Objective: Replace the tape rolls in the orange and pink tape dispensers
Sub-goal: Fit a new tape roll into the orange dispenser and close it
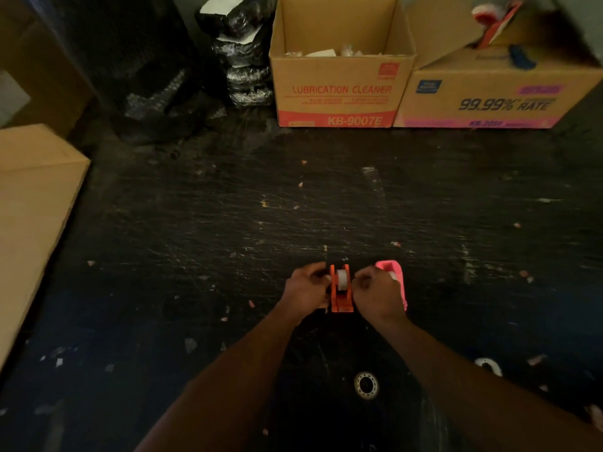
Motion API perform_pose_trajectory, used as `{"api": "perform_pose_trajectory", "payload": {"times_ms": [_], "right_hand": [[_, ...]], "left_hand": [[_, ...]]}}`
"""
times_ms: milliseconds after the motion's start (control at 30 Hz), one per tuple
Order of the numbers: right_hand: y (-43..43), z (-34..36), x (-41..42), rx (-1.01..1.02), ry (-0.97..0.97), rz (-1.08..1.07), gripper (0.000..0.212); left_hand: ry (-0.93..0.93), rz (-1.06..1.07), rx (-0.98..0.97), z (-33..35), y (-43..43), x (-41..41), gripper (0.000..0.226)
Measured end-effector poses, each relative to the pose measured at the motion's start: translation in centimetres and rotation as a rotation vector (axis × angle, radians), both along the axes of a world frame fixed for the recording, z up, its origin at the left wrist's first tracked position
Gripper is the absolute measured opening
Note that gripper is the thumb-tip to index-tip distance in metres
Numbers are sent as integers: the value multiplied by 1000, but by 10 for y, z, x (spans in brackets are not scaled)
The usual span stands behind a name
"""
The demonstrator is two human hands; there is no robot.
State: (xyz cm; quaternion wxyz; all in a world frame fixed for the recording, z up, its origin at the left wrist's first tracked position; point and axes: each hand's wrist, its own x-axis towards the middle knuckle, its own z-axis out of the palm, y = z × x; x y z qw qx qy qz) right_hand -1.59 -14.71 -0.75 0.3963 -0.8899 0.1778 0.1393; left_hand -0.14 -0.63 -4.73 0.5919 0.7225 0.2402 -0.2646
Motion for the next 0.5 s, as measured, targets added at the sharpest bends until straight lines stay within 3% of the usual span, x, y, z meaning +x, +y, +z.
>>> {"api": "perform_pose_trajectory", "payload": {"times_ms": [67, 200, 333, 500], "right_hand": [[1, 1, -10, -34, -15, -12, 16], [3, -3, -19, 109, 177, -42, 29], [15, -4, -18, 168, 284, -89, 34], [22, -3, -13, 373, 306, -430, 25]], "left_hand": [[-83, -110, 85, 3, 1, 0, 54], [-237, -341, 239, 4, 1, 0, 52], [-228, -295, 249, 2, 0, -5, 45], [-272, -225, 236, 1, -2, -11, 42]]}}
